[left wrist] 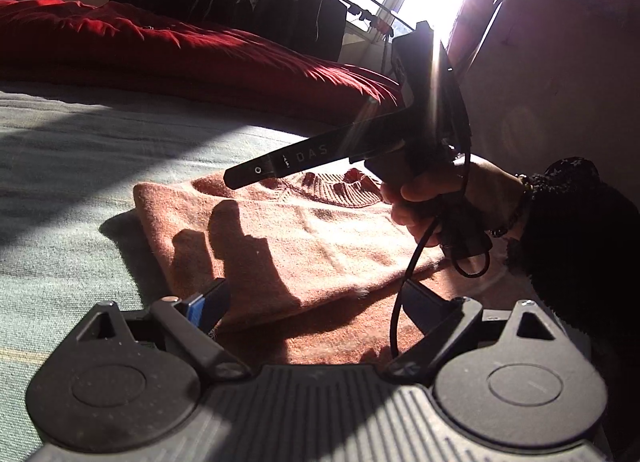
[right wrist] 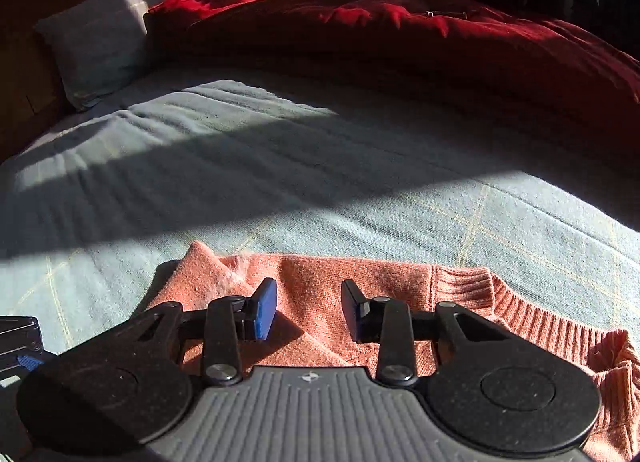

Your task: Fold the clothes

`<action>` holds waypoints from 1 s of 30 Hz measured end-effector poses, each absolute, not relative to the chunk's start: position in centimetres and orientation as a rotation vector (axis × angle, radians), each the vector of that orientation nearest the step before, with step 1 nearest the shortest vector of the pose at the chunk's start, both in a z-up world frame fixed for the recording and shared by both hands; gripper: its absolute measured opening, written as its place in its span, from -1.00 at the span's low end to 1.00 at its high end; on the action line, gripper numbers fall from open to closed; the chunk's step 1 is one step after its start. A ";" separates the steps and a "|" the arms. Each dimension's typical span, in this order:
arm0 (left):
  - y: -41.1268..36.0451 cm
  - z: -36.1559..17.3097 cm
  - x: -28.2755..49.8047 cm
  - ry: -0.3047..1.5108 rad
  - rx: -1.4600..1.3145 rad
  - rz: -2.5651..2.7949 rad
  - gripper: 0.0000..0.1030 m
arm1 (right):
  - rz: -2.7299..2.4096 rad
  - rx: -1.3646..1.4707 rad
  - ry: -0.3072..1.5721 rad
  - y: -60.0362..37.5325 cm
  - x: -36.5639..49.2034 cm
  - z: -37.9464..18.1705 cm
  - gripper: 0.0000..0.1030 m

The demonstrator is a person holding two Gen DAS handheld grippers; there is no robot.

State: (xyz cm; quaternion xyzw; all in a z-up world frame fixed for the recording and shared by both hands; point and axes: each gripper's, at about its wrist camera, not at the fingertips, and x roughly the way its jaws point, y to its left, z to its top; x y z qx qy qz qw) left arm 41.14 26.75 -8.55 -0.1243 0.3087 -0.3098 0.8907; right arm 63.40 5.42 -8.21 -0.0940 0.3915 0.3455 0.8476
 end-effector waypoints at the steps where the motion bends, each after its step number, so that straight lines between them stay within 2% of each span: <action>1: 26.7 -8.6 41.2 0.643 -0.257 -0.644 0.82 | 0.757 -0.213 0.823 6.0 63.0 -8.0 -0.23; 6: 26.7 -9.1 41.5 0.665 -0.250 -0.629 0.82 | 0.803 -0.272 0.856 9.2 63.3 -9.8 -0.23; 11: 26.7 -8.7 41.0 0.643 -0.253 -0.675 0.82 | 0.784 -0.268 0.857 7.5 63.1 -9.7 -0.21; 17: 24.6 -7.4 39.8 0.603 -0.209 -0.778 0.82 | 0.576 -0.358 0.814 -0.5 61.2 -6.7 -0.20; 20: 23.2 -6.7 39.2 0.571 -0.207 -0.888 0.83 | 0.475 -0.285 0.840 -6.1 59.7 -5.6 -0.20; 26: 18.8 -6.0 38.0 0.719 -0.124 -0.791 0.83 | 0.450 -0.156 0.852 -14.9 52.1 -4.0 -0.18; 30: 16.6 -6.2 36.3 0.795 -0.079 -0.704 0.83 | 0.443 -0.075 0.887 -18.3 47.4 -6.1 -0.14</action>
